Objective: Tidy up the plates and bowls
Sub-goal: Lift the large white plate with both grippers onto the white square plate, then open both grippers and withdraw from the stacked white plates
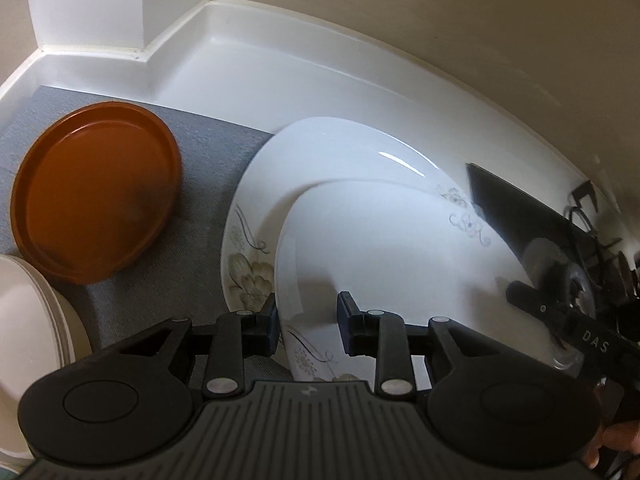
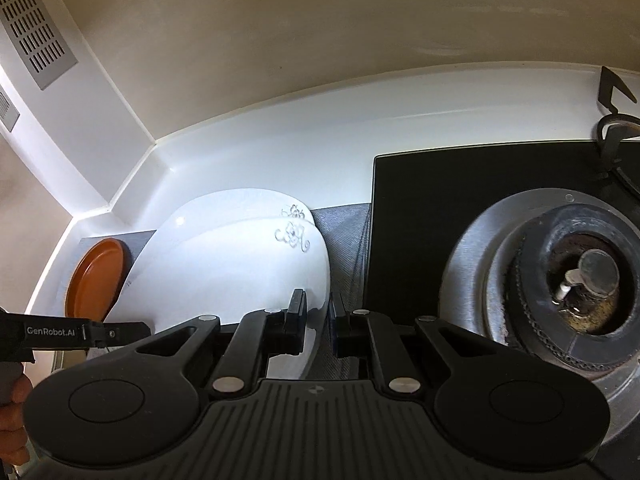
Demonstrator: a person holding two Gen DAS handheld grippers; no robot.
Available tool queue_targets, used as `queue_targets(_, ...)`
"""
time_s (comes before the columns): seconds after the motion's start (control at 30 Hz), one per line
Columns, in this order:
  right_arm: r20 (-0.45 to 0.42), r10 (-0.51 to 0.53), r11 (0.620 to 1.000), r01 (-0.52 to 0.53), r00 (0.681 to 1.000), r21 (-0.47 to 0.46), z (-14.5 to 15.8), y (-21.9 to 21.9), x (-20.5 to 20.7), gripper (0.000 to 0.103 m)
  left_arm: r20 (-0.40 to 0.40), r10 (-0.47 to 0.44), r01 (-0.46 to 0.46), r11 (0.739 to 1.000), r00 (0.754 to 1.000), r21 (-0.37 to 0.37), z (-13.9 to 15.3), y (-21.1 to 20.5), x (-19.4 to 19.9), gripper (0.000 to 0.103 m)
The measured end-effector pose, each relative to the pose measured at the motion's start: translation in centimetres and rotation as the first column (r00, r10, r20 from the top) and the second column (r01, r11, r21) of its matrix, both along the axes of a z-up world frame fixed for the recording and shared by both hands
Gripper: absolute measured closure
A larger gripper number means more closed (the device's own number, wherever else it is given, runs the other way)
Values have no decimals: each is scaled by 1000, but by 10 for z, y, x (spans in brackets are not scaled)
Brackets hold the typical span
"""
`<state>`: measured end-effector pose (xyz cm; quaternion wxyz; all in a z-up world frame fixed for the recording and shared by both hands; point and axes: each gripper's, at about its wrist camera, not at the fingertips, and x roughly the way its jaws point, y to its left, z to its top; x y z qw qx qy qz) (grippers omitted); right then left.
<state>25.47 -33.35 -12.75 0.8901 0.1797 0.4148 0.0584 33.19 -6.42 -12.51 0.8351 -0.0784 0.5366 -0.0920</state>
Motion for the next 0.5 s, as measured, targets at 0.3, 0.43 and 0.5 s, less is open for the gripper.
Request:
queue_targets(0.3,-8,-19,1000,19,1000,6,-7,8,5,91,-12,39,-38,998,999,49,3,0,11,69)
queue_targets(0.43,7,-22,1000,22,1000,3,-8,10,3,91,29,17,-20,992,999,121,10,-6,9,69)
queue_targets(0.5,13,-18,1000,19,1000,-12,-8,12,2,91,48,8,-15,991,999,136,14,-7,9,68)
